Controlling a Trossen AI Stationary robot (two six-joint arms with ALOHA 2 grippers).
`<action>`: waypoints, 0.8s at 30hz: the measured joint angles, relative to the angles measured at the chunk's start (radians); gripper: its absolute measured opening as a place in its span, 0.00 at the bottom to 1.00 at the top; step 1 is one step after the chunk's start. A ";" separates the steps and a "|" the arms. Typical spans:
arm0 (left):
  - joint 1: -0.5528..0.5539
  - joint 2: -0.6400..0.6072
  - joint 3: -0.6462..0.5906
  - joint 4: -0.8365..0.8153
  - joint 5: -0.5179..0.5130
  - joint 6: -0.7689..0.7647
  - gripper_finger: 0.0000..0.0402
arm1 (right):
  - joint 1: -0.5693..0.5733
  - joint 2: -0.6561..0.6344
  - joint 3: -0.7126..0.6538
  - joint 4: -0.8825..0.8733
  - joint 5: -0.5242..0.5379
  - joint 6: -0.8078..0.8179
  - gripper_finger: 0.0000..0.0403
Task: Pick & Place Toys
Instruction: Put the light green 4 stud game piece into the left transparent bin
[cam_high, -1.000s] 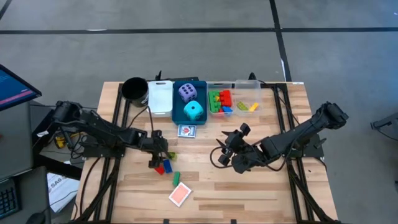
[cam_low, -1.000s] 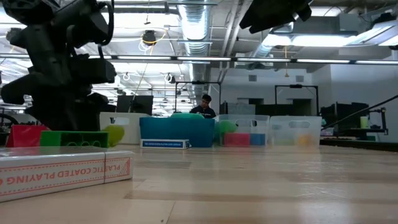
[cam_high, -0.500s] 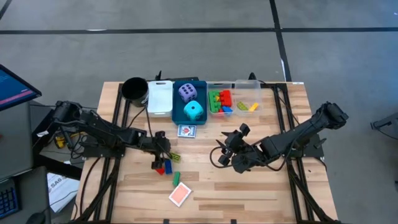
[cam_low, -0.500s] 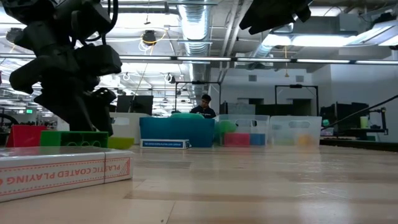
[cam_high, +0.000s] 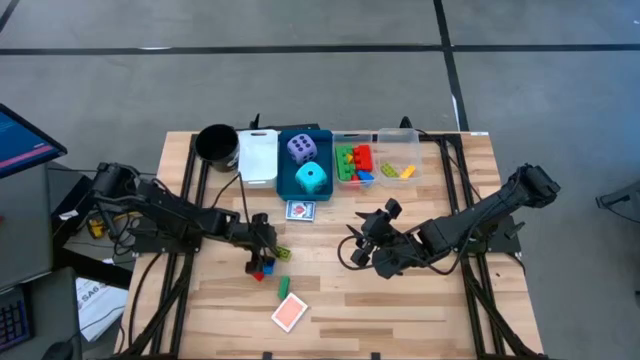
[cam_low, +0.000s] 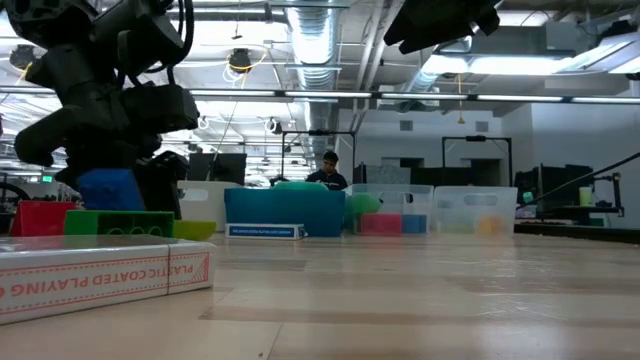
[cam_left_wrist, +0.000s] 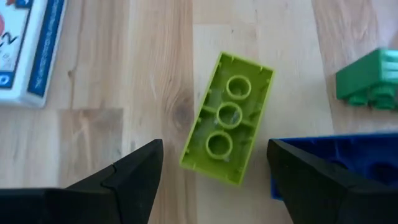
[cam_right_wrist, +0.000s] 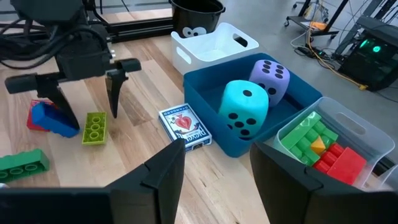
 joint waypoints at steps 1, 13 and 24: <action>0.000 0.012 0.000 0.013 0.000 0.000 0.70 | 0.000 0.000 0.000 0.000 0.000 0.000 0.44; 0.000 0.029 0.001 0.057 0.000 0.000 0.62 | 0.000 0.000 0.000 0.010 -0.024 0.000 0.44; 0.000 0.029 0.001 0.064 0.062 -0.005 0.36 | 0.000 0.000 0.000 0.012 -0.026 0.000 0.44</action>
